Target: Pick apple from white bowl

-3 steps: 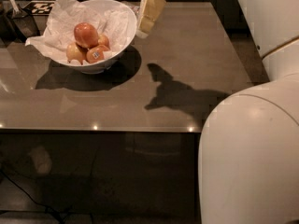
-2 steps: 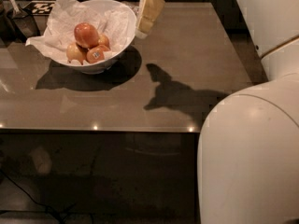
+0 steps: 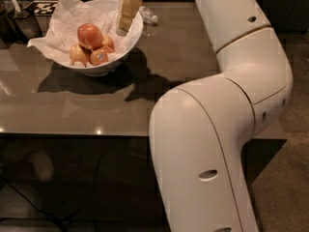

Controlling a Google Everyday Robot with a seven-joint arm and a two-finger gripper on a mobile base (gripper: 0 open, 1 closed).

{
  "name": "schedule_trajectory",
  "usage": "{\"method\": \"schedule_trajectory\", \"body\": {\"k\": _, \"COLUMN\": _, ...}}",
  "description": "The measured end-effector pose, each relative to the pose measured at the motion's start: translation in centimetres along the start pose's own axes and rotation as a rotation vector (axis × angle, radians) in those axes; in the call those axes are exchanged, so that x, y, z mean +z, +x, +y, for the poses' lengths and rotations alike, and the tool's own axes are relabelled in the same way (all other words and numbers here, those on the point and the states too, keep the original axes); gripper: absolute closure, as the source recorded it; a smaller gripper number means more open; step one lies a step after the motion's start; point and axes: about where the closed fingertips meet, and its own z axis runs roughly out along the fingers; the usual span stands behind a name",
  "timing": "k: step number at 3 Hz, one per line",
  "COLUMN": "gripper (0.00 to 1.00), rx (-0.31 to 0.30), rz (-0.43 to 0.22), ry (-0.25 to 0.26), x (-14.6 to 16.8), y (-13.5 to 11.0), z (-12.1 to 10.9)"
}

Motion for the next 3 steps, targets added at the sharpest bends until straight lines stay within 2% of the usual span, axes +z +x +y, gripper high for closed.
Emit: {"method": "schedule_trajectory", "body": {"k": 3, "gripper": 0.0, "rx": -0.05, "rz": -0.13, "ry": -0.128, "x": 6.6, "y": -3.6, "z": 0.7}}
